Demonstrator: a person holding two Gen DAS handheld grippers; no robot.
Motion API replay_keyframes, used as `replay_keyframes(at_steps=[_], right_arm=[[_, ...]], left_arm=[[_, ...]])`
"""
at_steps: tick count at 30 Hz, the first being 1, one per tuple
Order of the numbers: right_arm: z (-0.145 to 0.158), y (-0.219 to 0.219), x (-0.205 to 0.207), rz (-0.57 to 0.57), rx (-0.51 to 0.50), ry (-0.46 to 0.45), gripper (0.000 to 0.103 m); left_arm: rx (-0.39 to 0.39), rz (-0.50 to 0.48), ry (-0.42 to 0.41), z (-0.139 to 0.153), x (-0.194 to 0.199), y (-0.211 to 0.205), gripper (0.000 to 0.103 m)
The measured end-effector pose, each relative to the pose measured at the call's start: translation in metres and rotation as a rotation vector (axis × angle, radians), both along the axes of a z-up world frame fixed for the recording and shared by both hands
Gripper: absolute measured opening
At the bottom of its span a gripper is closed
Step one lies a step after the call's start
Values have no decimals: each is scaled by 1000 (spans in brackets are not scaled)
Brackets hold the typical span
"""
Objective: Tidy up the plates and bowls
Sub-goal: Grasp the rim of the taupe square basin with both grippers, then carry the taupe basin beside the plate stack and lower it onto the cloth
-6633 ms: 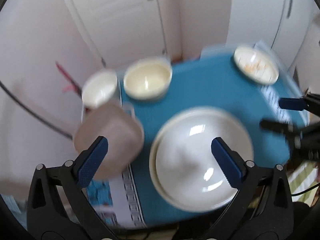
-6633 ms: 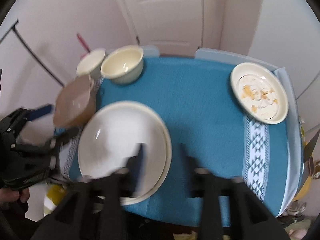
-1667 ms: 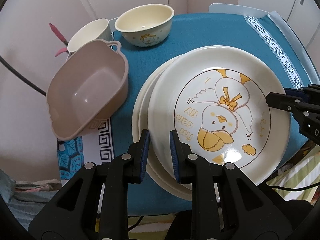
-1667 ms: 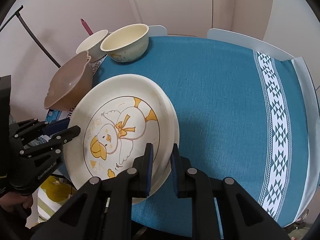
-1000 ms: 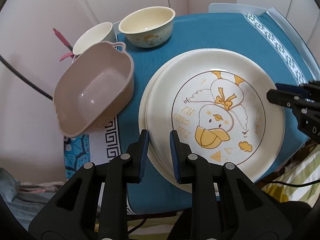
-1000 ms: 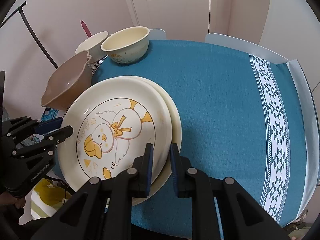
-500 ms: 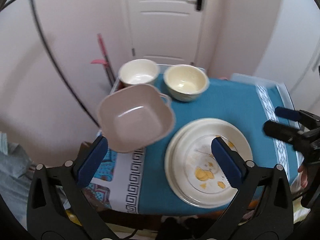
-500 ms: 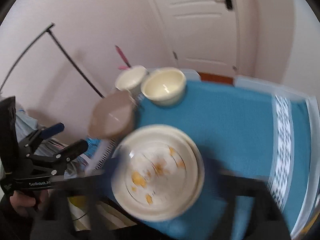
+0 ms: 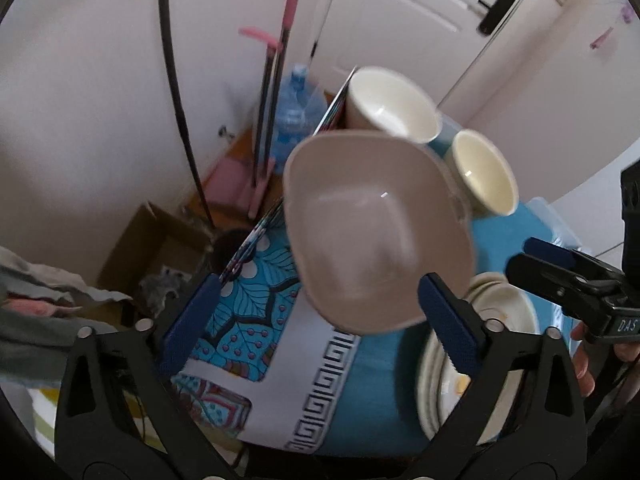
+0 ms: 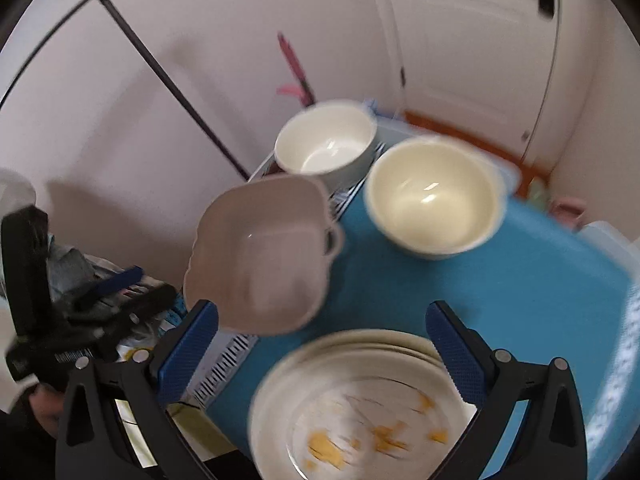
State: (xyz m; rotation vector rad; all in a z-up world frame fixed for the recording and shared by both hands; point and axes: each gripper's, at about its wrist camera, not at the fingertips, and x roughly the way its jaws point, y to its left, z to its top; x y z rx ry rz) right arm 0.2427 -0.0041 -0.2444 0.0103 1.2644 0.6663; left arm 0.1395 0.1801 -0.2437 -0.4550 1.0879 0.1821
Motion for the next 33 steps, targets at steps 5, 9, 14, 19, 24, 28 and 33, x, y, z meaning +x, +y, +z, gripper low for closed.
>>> replay_keyframes(at_steps=[5,9,14,19,24,28,33], right_arm=[[-38,24,15,25,-16,85,67],[-53,32,23,21,-17,103,47],[-60,37,25,20,-39,96,20],[-58,38,22,9,-48,76,17],[-38,23,16,-30,-7,44,17],[-9,3,3,-65,51,-12,17],[27,-48,-18,-128,85,-89,17]], left_arm=[[-35,-56,51,-26,21,4,72],[-42,-103,71,-39,37,7,53],[-35,-163,118,-52,51,5,21],[-3,-192,114,-49,58,4,21],[56,-225,85,-24,56,-4,21],[105,-252,27,8,51,-22,21],[156,-312,-48,50,46,-71,21]])
